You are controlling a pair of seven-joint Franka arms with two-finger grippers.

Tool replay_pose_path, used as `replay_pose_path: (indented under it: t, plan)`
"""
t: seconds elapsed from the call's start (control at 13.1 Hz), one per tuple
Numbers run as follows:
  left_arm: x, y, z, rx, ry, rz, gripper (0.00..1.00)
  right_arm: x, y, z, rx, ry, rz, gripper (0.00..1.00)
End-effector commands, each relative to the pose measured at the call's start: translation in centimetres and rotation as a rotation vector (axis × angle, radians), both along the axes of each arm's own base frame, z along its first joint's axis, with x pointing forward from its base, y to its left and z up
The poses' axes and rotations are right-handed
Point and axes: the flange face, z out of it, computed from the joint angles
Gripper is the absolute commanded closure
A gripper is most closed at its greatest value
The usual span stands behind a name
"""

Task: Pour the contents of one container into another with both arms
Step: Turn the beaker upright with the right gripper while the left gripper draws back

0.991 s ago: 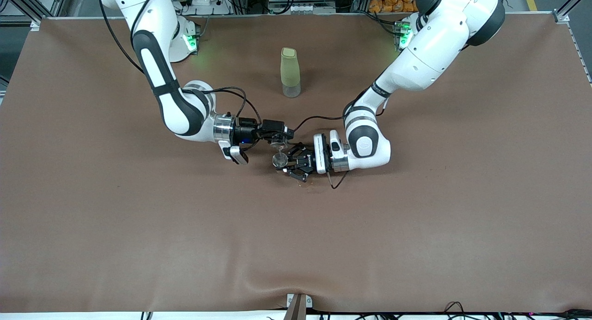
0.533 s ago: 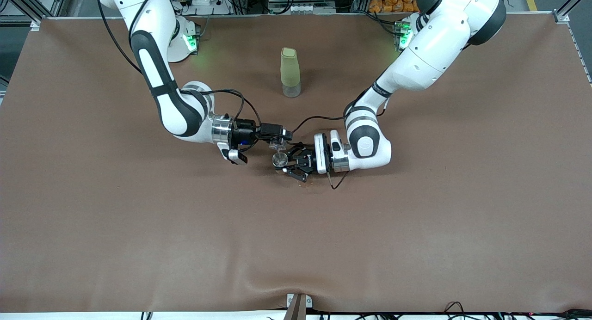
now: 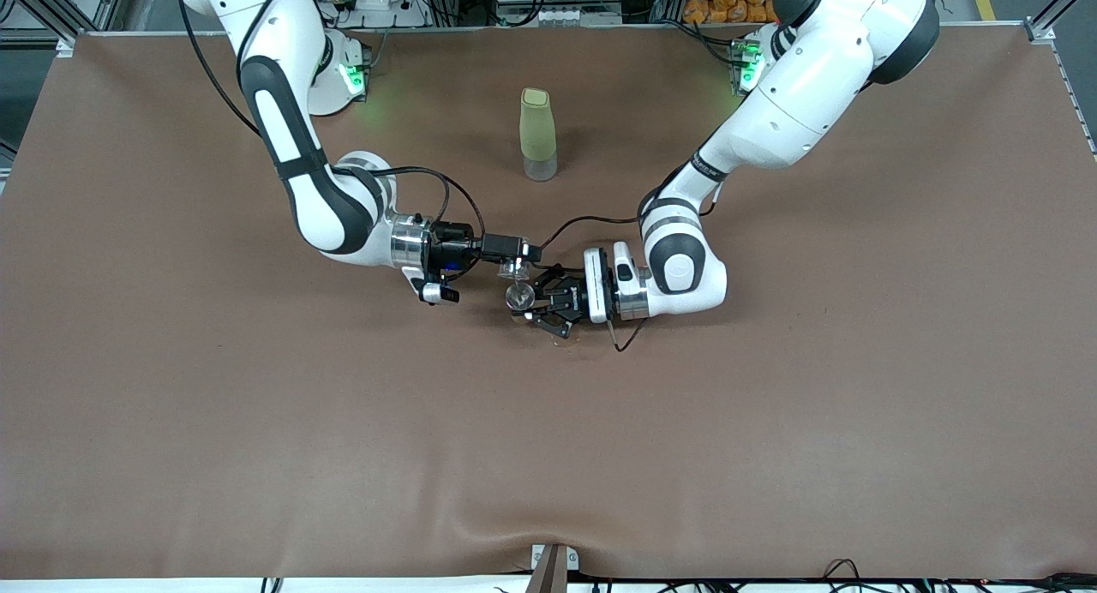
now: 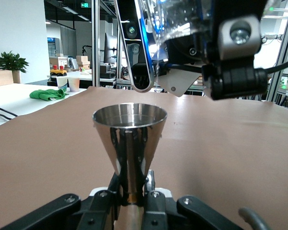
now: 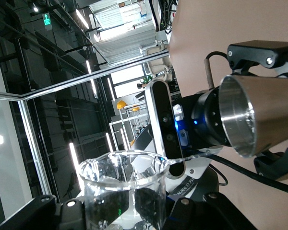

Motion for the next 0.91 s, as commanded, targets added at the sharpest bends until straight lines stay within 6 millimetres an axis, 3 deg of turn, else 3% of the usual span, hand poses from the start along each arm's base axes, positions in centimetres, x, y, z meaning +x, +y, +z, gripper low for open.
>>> replay_pose_path:
  t: [0.0,0.23,0.69,0.84]
  plan:
    - [-0.3,0.1,1.1,-0.022,0.004,0.009,1.0,1.1,-0.3,1.7,0.018,0.019,-0.008,1.0]
    - [-0.2,0.1,1.1,-0.023,0.004,0.01,1.0,1.0,-0.3,1.7,0.007,-0.023,0.003,1.0]
    - [-0.3,0.2,0.9,-0.022,0.005,0.009,1.0,0.2,-0.8,1.0,-0.125,-0.735,0.084,1.0]
    - [0.4,1.0,1.1,-0.03,0.002,0.021,1.0,1.4,-3.4,1.3,-0.165,-0.952,0.104,1.0]
